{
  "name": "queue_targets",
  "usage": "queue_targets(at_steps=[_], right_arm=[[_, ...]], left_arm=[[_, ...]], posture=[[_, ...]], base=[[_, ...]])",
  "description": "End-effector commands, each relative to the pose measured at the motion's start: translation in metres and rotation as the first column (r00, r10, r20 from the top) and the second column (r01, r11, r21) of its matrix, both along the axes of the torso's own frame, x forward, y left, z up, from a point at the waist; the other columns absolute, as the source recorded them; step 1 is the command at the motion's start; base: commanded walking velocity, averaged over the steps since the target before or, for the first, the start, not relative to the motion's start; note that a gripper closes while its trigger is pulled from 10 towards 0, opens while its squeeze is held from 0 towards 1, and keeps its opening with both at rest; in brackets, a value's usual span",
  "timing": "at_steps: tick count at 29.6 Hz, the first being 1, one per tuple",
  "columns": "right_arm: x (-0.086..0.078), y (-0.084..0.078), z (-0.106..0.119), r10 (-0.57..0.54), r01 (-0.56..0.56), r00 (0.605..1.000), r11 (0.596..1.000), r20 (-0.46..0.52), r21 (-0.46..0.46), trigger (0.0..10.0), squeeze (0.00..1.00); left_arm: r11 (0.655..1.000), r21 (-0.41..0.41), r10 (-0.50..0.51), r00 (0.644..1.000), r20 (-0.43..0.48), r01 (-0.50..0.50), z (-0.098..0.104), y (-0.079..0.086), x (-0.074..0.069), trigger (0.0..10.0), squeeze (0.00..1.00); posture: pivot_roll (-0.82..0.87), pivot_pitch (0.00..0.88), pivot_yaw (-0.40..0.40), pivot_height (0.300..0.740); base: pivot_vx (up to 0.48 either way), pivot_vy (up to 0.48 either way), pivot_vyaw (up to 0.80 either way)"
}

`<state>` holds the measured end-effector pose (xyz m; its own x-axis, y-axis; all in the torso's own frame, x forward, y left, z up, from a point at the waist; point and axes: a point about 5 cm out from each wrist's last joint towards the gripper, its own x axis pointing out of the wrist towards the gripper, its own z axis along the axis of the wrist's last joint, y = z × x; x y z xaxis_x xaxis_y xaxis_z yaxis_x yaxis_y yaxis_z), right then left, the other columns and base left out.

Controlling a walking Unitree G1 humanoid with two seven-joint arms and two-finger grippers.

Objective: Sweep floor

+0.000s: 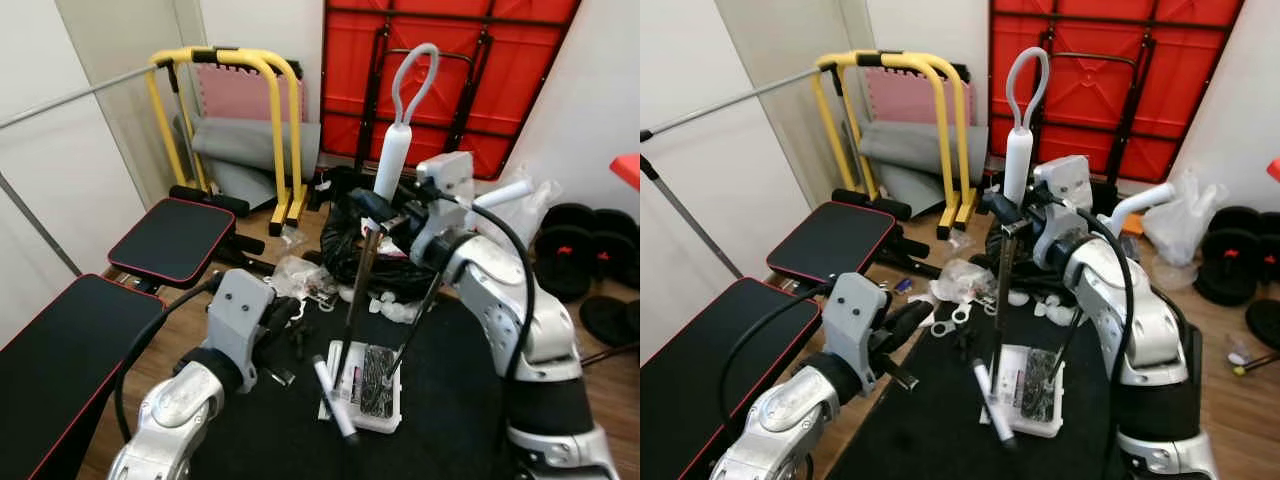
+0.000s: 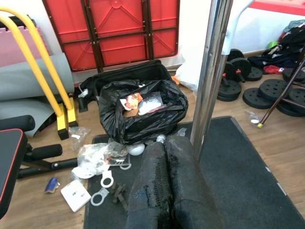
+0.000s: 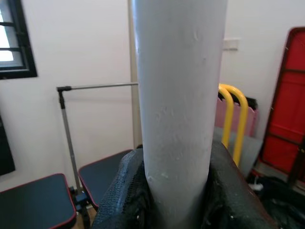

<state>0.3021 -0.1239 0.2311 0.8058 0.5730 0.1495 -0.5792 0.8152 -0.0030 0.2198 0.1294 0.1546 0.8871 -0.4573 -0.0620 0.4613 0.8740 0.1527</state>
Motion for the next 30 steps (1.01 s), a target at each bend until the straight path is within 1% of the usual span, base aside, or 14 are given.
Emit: queue_targets(at_steps=[1, 3, 7, 13, 20, 21, 22, 23, 26, 27, 28, 30], right_arm=[[-0.007, 0.008, 0.010, 0.078, -0.080, 0.995, 0.996, 0.058, 0.043, 10.0, 0.00], [-0.010, 0.010, 0.013, 0.116, -0.120, 0.990, 0.992, 0.081, 0.050, 10.0, 0.00], [-0.010, 0.011, 0.015, 0.118, -0.123, 0.989, 0.991, 0.091, 0.054, 10.0, 0.00], [-0.011, 0.012, 0.019, 0.143, -0.150, 0.982, 0.988, 0.125, 0.049, 10.0, 0.00], [-0.012, 0.014, 0.021, 0.147, -0.155, 0.980, 0.986, 0.136, 0.056, 10.0, 0.00], [-0.011, 0.015, 0.023, 0.142, -0.149, 0.978, 0.988, 0.153, 0.034, 10.0, 0.00], [-0.011, 0.015, 0.023, 0.142, -0.149, 0.978, 0.988, 0.153, 0.034, 10.0, 0.00], [-0.007, 0.017, 0.024, 0.127, -0.132, 0.978, 0.991, 0.164, 0.019, 10.0, 0.00], [-0.005, 0.017, 0.025, 0.120, -0.125, 0.979, 0.992, 0.167, 0.019, 10.0, 0.00], [-0.001, 0.019, 0.027, 0.097, -0.100, 0.979, 0.995, 0.176, 0.005, 10.0, 0.00], [-0.001, 0.019, 0.027, 0.097, -0.100, 0.979, 0.995, 0.176, 0.005, 10.0, 0.00], [0.009, 0.024, 0.033, 0.052, -0.044, 0.979, 0.998, 0.197, -0.043, 10.0, 0.00]], left_arm=[[0.993, -0.015, 0.116, 0.993, 0.009, -0.116, -0.001, 0.007, 0.001, 10.0, 0.00], [0.990, -0.030, 0.135, 0.991, 0.008, -0.135, -0.002, 0.010, 0.001, 10.0, 0.00], [0.990, -0.039, 0.138, 0.990, 0.008, -0.137, -0.002, 0.011, 0.001, 10.0, 0.00], [0.992, -0.049, 0.120, 0.993, 0.011, -0.120, -0.003, 0.007, 0.000, 10.0, 0.00], [0.994, -0.061, 0.097, 0.995, 0.008, -0.096, -0.002, 0.004, 0.000, 10.0, 0.00], [0.994, -0.066, 0.085, 0.996, 0.007, -0.084, -0.002, 0.001, -0.001, 10.0, 0.00], [0.994, -0.066, 0.085, 0.996, 0.007, -0.084, -0.002, 0.001, -0.001, 10.0, 0.00], [0.995, -0.071, 0.076, 0.997, 0.008, -0.075, -0.001, -0.001, -0.001, 10.0, 0.00], [0.995, -0.073, 0.073, 0.997, 0.009, -0.072, -0.001, -0.001, -0.001, 10.0, 0.00], [0.995, -0.077, 0.069, 0.998, 0.010, -0.068, -0.001, -0.002, -0.002, 10.0, 0.00], [0.995, -0.077, 0.069, 0.998, 0.010, -0.068, -0.001, -0.002, -0.002, 10.0, 0.00], [0.995, -0.082, 0.062, 0.998, 0.011, -0.061, 0.000, -0.004, -0.002, 10.0, 0.00]], posture=[[-0.07, 0.018, -0.092, 0.740], [-0.07, 0.019, -0.092, 0.740], [-0.07, 0.022, -0.092, 0.740], [-0.07, 0.024, -0.092, 0.740], [-0.07, 0.025, -0.092, 0.740], [-0.07, 0.028, -0.093, 0.740], [-0.07, 0.028, -0.093, 0.740], [-0.07, 0.030, -0.092, 0.740], [-0.07, 0.030, -0.092, 0.740], [-0.07, 0.033, -0.091, 0.740], [-0.07, 0.033, -0.091, 0.740], [-0.07, 0.036, -0.091, 0.740]], base=[[0.000, 0.000, 0.00], [0.307, 0.000, 0.79], [0.321, 0.000, 0.00], [0.334, 0.000, 0.00], [0.334, 0.000, 0.00], [0.330, 0.000, 0.00], [0.330, 0.000, 0.00], [0.330, 0.000, 0.00], [0.330, 0.000, 0.00], [0.334, 0.000, 0.00], [0.334, 0.000, 0.00], [0.334, 0.000, 0.00]])
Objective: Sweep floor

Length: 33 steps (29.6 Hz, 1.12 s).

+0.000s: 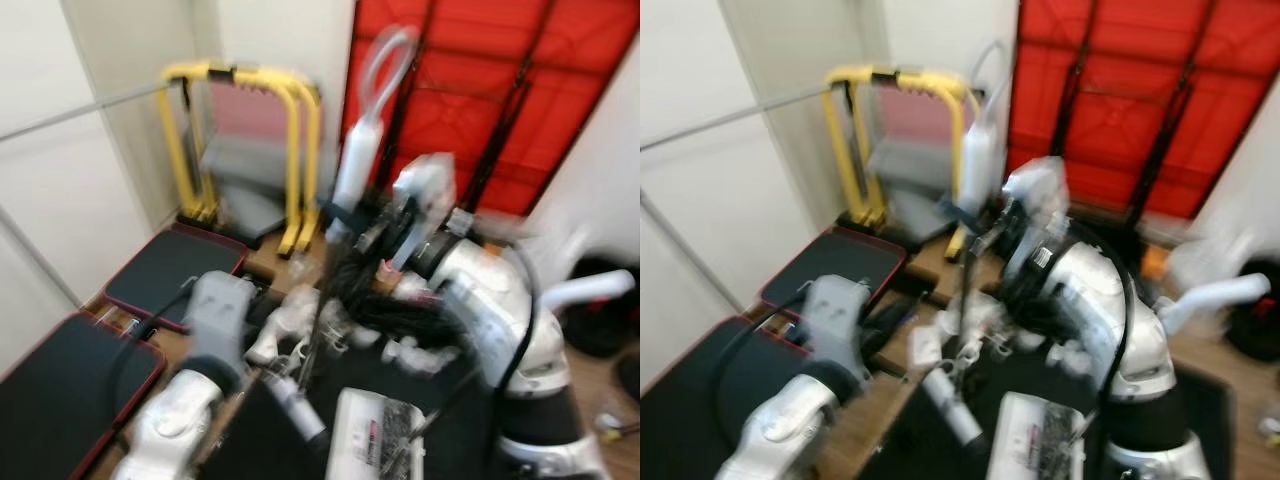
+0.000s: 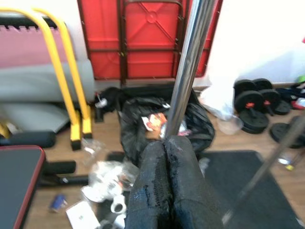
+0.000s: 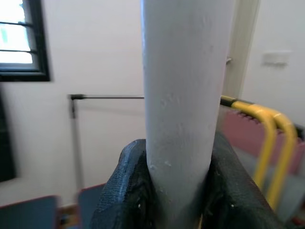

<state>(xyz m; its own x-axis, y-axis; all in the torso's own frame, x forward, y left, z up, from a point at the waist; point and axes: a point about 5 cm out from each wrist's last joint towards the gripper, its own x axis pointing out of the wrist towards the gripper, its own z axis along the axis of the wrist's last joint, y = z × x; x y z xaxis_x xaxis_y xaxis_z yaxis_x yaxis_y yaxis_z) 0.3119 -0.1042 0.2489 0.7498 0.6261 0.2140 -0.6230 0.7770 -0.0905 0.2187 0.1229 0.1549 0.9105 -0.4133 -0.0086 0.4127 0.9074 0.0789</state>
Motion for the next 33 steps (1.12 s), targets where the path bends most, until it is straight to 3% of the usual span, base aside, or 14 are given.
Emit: queue_targets(at_steps=[1, 5, 9, 11, 17, 20, 22, 27, 31, 33], right_arm=[[-0.001, 0.004, 0.015, -0.011, 0.012, 0.996, 1.000, 0.094, -0.004, 10.0, 0.00], [0.010, 0.020, 0.039, -0.020, 0.038, 0.980, 0.996, 0.195, -0.086, 10.0, 0.00], [0.010, 0.024, 0.044, -0.027, 0.061, 0.968, 0.990, 0.251, -0.129, 10.0, 0.00], [0.014, 0.034, 0.048, -0.021, 0.104, 0.938, 0.970, 0.346, -0.222, 10.0, 0.00], [0.022, 0.040, 0.047, 0.013, 0.083, 0.915, 0.972, 0.402, -0.221, 10.0, 0.00], [0.023, 0.040, 0.047, 0.027, 0.064, 0.912, 0.976, 0.410, -0.207, 10.0, 0.00], [0.029, 0.042, 0.042, 0.098, -0.052, 0.933, 0.989, 0.346, -0.140, 10.0, 0.00], [0.034, 0.046, 0.035, 0.160, -0.144, 0.947, 0.987, 0.277, -0.077, 10.0, 0.00], [0.034, 0.051, 0.032, 0.203, -0.194, 0.946, 0.979, 0.251, -0.060, 10.0, 0.00], [0.030, 0.058, 0.031, 0.276, -0.268, 0.929, 0.961, 0.247, -0.065, 10.0, 0.00]], left_arm=[[1.000, 0.009, 0.009, 1.000, -0.002, -0.009, 0.000, 0.003, -0.001, 10.0, 0.00], [0.999, -0.018, -0.030, 1.000, 0.001, 0.030, 0.004, -0.005, -0.005, 10.0, 0.00], [0.998, -0.033, -0.055, 0.999, 0.002, 0.055, 0.006, -0.008, -0.009, 10.0, 0.00], [0.989, -0.062, -0.136, 0.991, 0.000, 0.136, 0.011, -0.021, -0.019, 10.0, 0.00], [0.977, -0.071, -0.201, 0.979, -0.018, 0.200, 0.013, -0.033, -0.035, 10.0, 0.00], [0.977, -0.071, -0.205, 0.978, -0.023, 0.203, 0.014, -0.034, -0.038, 10.0, 0.00], [0.974, -0.077, -0.218, 0.975, -0.041, 0.214, 0.014, -0.037, -0.046, 10.0, 0.00], [0.969, -0.090, -0.237, 0.970, -0.061, 0.231, 0.015, -0.040, -0.055, 10.0, 0.00], [0.966, -0.101, -0.247, 0.966, -0.077, 0.239, 0.017, -0.041, -0.061, 10.0, 0.00], [0.963, -0.113, -0.257, 0.962, -0.094, 0.246, 0.018, -0.042, -0.068, 10.0, 0.00]], posture=[[-0.07, 0.036, -0.091, 0.740], [-0.06, 0.050, -0.094, 0.740], [-0.06, 0.070, -0.098, 0.740], [-0.04, 0.101, -0.105, 0.740], [-0.03, 0.151, -0.110, 0.740], [-0.02, 0.155, -0.110, 0.740], [-0.01, 0.191, -0.108, 0.740], [0.01, 0.219, -0.098, 0.740], [0.02, 0.239, -0.088, 0.740], [0.03, 0.256, -0.078, 0.740]], base=[[0.334, 0.000, 0.00], [0.083, 0.000, 0.00], [0.000, 0.000, 0.00], [0.000, 0.000, 0.00], [0.000, 0.000, 0.00], [0.000, 0.000, 0.00], [0.000, 0.000, 0.00], [0.000, 0.000, 0.00], [0.000, 0.000, 0.00], [0.000, 0.000, 0.00]])
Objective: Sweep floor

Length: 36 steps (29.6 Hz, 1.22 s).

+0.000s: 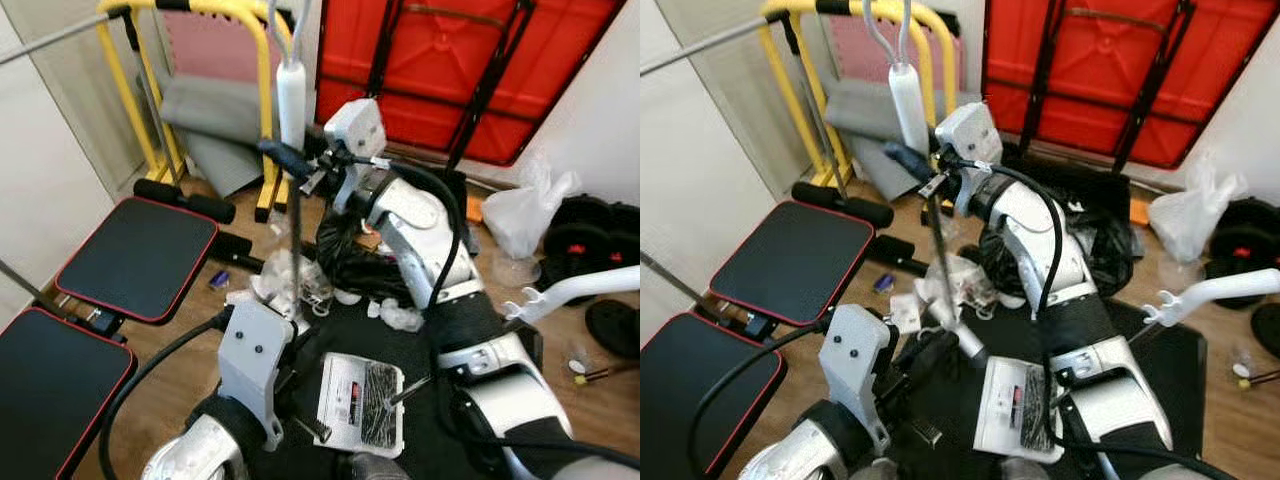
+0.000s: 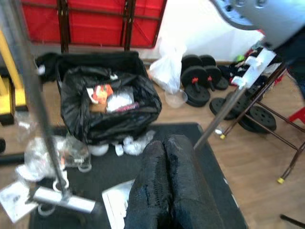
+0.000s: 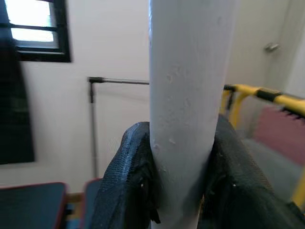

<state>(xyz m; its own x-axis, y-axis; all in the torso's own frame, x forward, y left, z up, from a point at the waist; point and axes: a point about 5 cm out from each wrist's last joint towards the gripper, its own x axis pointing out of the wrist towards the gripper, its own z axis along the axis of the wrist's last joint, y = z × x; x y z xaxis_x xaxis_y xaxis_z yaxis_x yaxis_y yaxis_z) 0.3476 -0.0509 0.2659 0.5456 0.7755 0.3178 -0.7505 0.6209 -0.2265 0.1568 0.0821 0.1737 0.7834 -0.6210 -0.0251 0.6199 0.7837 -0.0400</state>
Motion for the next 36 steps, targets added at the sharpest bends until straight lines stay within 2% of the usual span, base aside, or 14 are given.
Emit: queue_targets(at_steps=[1, 8, 14, 15, 21, 24, 26, 27, 32, 36], right_arm=[[-0.006, 0.005, 0.014, 0.057, -0.056, 0.995, 0.998, 0.079, -0.011, 10.0, 0.00], [-0.007, 0.010, 0.021, 0.123, -0.123, 0.979, 0.992, 0.162, -0.010, 10.0, 0.00], [-0.009, 0.013, 0.043, 0.135, -0.157, 0.963, 0.985, 0.233, 0.078, 10.0, 0.00], [-0.011, 0.015, 0.052, 0.142, -0.177, 0.954, 0.978, 0.266, 0.110, 10.0, 0.00], [-0.013, 0.018, 0.067, 0.148, -0.205, 0.932, 0.968, 0.330, 0.147, 10.0, 0.00], [-0.010, 0.020, 0.063, 0.156, -0.195, 0.908, 0.979, 0.390, 0.063, 10.0, 0.00], [-0.010, 0.020, 0.063, 0.156, -0.195, 0.908, 0.979, 0.390, 0.063, 10.0, 0.00], [-0.008, 0.022, 0.056, 0.170, -0.191, 0.896, 0.982, 0.410, 0.008, 10.0, 0.00], [-0.008, 0.023, 0.050, 0.184, -0.187, 0.885, 0.982, 0.427, -0.037, 10.0, 0.00], [-0.007, 0.026, 0.043, 0.205, -0.190, 0.861, 0.978, 0.465, -0.080, 10.0, 0.00]], left_arm=[[1.000, -0.005, -0.015, 0.999, -0.032, 0.015, -0.001, -0.002, -0.006, 10.0, 0.00], [0.999, -0.014, -0.038, 0.998, -0.053, 0.037, 0.003, -0.003, -0.015, 10.0, 0.00], [0.999, -0.018, -0.039, 0.997, -0.066, 0.038, 0.004, -0.003, -0.019, 10.0, 0.00], [0.999, -0.020, -0.040, 0.997, -0.072, 0.039, 0.005, -0.003, -0.021, 10.0, 0.00], [0.999, -0.025, -0.042, 0.996, -0.083, 0.040, 0.005, -0.004, -0.023, 10.0, 0.00], [0.999, -0.027, -0.043, 0.995, -0.088, 0.040, 0.006, -0.004, -0.025, 10.0, 0.00], [0.999, -0.027, -0.043, 0.995, -0.088, 0.040, 0.006, -0.004, -0.025, 10.0, 0.00], [0.999, -0.029, -0.042, 0.995, -0.090, 0.040, 0.007, -0.004, -0.025, 10.0, 0.00], [0.999, -0.031, -0.041, 0.995, -0.091, 0.039, 0.007, -0.005, -0.026, 10.0, 0.00], [0.999, -0.034, -0.042, 0.995, -0.094, 0.039, 0.008, -0.005, -0.028, 10.0, 0.00]], posture=[[0.03, 0.256, -0.078, 0.740], [0.04, 0.284, -0.068, 0.740], [0.06, 0.302, -0.067, 0.740], [0.06, 0.307, -0.066, 0.740], [0.06, 0.313, -0.068, 0.740], [0.07, 0.319, -0.071, 0.740], [0.07, 0.319, -0.071, 0.740], [0.07, 0.323, -0.072, 0.740], [0.07, 0.327, -0.073, 0.740], [0.08, 0.338, -0.072, 0.740]], base=[[0.000, 0.000, 0.00], [0.000, 0.000, 0.00], [0.000, 0.000, 0.00], [0.000, 0.000, 0.00], [0.000, 0.000, 0.00], [0.000, 0.000, 0.00], [0.000, 0.000, 0.00], [0.000, 0.000, 0.00], [0.000, 0.000, 0.00], [0.000, 0.000, 0.00]])
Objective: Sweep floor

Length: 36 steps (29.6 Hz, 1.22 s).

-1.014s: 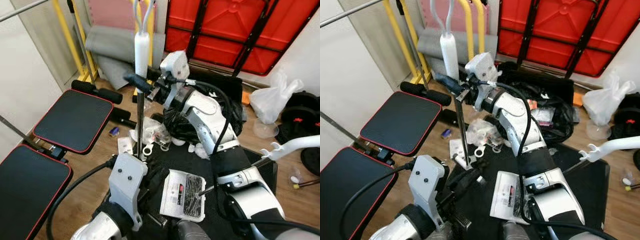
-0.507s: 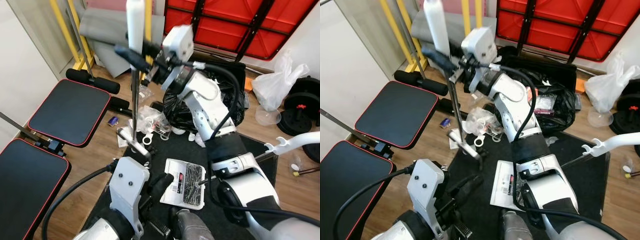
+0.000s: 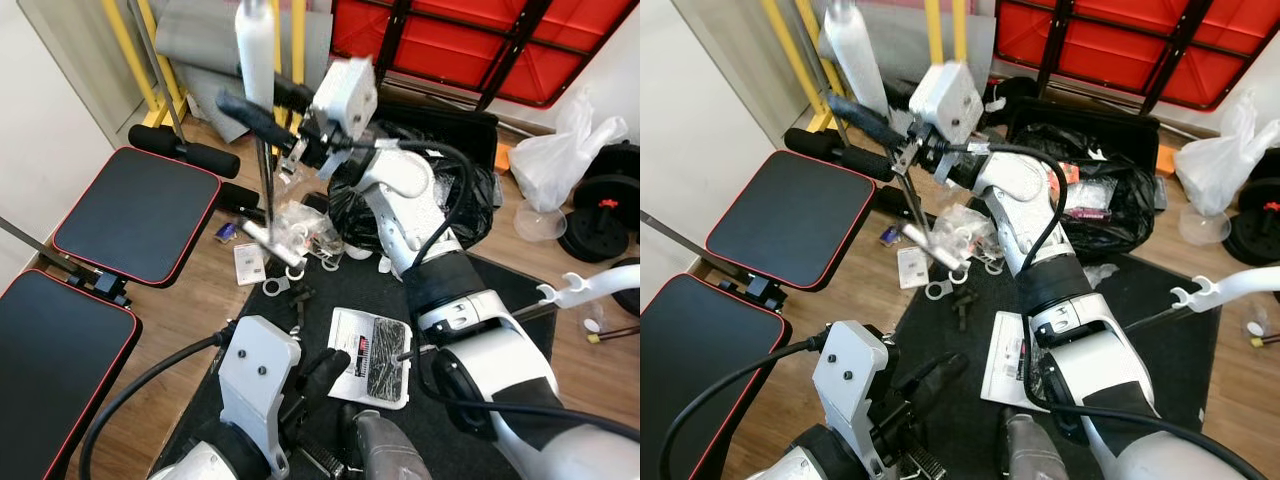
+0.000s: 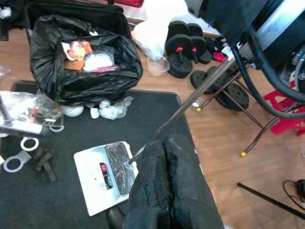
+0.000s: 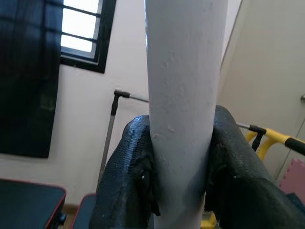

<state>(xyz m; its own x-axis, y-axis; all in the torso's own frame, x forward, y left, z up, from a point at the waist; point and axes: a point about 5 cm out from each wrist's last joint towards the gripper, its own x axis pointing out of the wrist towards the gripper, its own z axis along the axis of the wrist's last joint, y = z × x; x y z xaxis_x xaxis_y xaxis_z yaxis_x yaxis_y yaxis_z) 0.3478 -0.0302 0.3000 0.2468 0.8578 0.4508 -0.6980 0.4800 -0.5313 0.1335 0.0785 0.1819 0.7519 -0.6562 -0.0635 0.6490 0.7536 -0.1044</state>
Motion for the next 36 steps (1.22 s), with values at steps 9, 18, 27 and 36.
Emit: queue_targets(at_steps=[9, 18, 27, 36], right_arm=[[-0.007, 0.006, -0.017, 0.085, -0.070, 0.992, 0.986, 0.095, -0.152, 10.0, 0.00], [-0.008, -0.007, -0.047, 0.195, -0.181, 0.981, 0.899, -0.006, -0.400, 10.0, 0.00], [-0.012, -0.012, -0.046, 0.302, -0.293, 0.952, 0.847, -0.051, -0.445, 10.0, 0.00], [-0.017, -0.016, -0.044, 0.364, -0.354, 0.929, 0.814, -0.071, -0.461, 10.0, 0.00]], left_arm=[[1.000, -0.008, 0.002, 1.000, -0.026, -0.002, -0.001, -0.001, -0.005, 10.0, 0.00], [1.000, -0.016, 0.001, 0.999, -0.032, -0.001, 0.000, -0.002, -0.005, 10.0, 0.00], [1.000, -0.022, 0.003, 0.999, -0.035, -0.004, 0.000, -0.003, -0.004, 10.0, 0.00], [1.000, -0.020, 0.005, 0.999, -0.035, -0.006, 0.000, -0.002, -0.003, 10.0, 0.00]], posture=[[0.08, 0.347, -0.077, 0.740], [0.07, 0.348, -0.080, 0.740], [0.06, 0.343, -0.085, 0.740], [0.05, 0.334, -0.084, 0.740]], base=[[0.000, 0.000, 0.00], [0.000, 0.000, 0.00], [0.000, 0.000, 0.00], [0.000, 0.000, 0.00]])
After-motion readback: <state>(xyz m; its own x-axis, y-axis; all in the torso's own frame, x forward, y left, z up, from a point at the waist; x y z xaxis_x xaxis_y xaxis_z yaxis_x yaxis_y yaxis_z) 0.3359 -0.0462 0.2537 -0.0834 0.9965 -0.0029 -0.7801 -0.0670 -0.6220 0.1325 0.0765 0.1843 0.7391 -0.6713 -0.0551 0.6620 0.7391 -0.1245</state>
